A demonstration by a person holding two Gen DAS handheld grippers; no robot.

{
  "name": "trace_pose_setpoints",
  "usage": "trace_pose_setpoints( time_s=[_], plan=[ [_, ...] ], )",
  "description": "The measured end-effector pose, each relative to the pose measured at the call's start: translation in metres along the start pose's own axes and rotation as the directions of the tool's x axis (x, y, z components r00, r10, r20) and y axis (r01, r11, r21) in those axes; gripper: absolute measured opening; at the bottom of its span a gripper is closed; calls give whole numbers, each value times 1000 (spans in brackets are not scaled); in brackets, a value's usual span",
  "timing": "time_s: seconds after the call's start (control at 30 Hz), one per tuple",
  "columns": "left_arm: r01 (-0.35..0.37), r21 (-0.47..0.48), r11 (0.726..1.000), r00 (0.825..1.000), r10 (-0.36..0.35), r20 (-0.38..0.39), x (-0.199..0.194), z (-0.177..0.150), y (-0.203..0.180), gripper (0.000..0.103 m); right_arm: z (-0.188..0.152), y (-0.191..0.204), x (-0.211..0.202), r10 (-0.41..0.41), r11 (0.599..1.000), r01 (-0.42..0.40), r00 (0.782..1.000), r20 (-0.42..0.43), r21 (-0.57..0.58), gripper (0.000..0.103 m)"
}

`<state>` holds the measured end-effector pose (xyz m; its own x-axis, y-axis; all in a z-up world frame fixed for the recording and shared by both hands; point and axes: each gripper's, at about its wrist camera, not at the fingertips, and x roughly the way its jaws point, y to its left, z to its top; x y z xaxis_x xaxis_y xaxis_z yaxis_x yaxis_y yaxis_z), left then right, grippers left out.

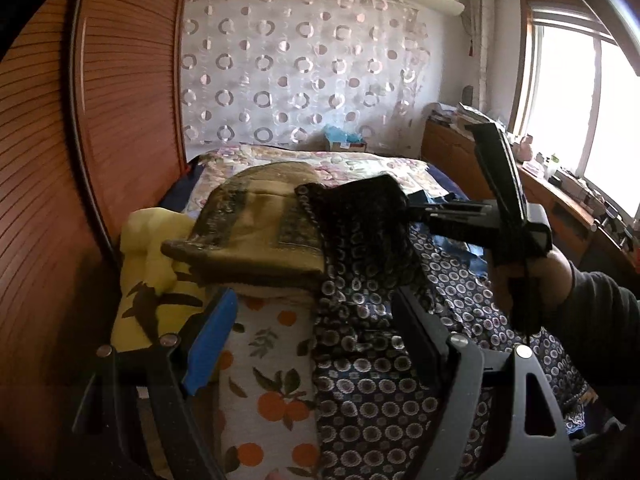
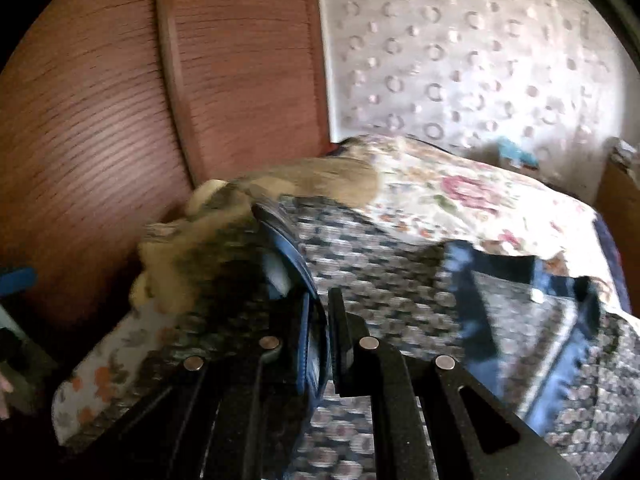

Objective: Fold small clothes

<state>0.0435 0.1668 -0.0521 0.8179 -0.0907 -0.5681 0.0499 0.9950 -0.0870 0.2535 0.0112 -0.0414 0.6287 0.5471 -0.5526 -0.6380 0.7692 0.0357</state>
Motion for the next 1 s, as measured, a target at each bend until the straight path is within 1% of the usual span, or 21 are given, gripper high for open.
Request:
trace_pose_setpoints(
  time_s=[0.13,0.2,0.27,0.33,0.37,0.4,0.43,0.47,0.6,0.77,0.87,1.0],
  plan=[
    [14,6,1000,1000,-14,-15,8,1,-7,80,-7,-10,-3,-13,1000,13,1000,-27,3,10],
    [21,10,1000,999,-21,-26,13,0,-12,80,-12,-10,-16,-13,1000,13,999,-32,-13,14],
    [31,13,999,999,-31,-31,18,0,-16,80,-20,-18,-28,-28,999,27,999,-32,-25,18],
    [45,18,999,998,-45,-40,23,-2,-23,80,-24,-24,-46,-39,999,39,999,-31,-25,26],
    [50,20,999,998,-49,-43,25,-3,-26,80,-24,-25,-56,-46,999,45,998,-31,-23,38],
    [57,22,998,997,-56,-50,29,-5,-29,80,-29,-31,-65,-52,999,51,998,-31,-17,53],
    [60,22,998,997,-59,-54,31,-5,-31,80,-34,-36,-74,-55,998,55,998,-32,-9,58],
    [67,25,997,996,-65,-64,36,-7,-35,80,-39,-42,-80,-62,998,62,997,-34,-1,61],
    [86,29,996,992,-83,-92,50,-9,-46,80,-61,-70,-117,-92,994,96,993,-77,56,61],
    [106,51,993,986,-98,-133,69,-13,-65,80,-99,-104,-174,-182,977,187,982,-53,100,61],
    [113,63,992,983,-102,-156,79,-14,-76,80,-124,-123,-207,-242,960,247,969,-54,134,61],
    [126,74,989,977,-111,-182,92,-14,-87,80,-155,-153,-236,-315,926,328,944,-95,186,61]
  ],
)
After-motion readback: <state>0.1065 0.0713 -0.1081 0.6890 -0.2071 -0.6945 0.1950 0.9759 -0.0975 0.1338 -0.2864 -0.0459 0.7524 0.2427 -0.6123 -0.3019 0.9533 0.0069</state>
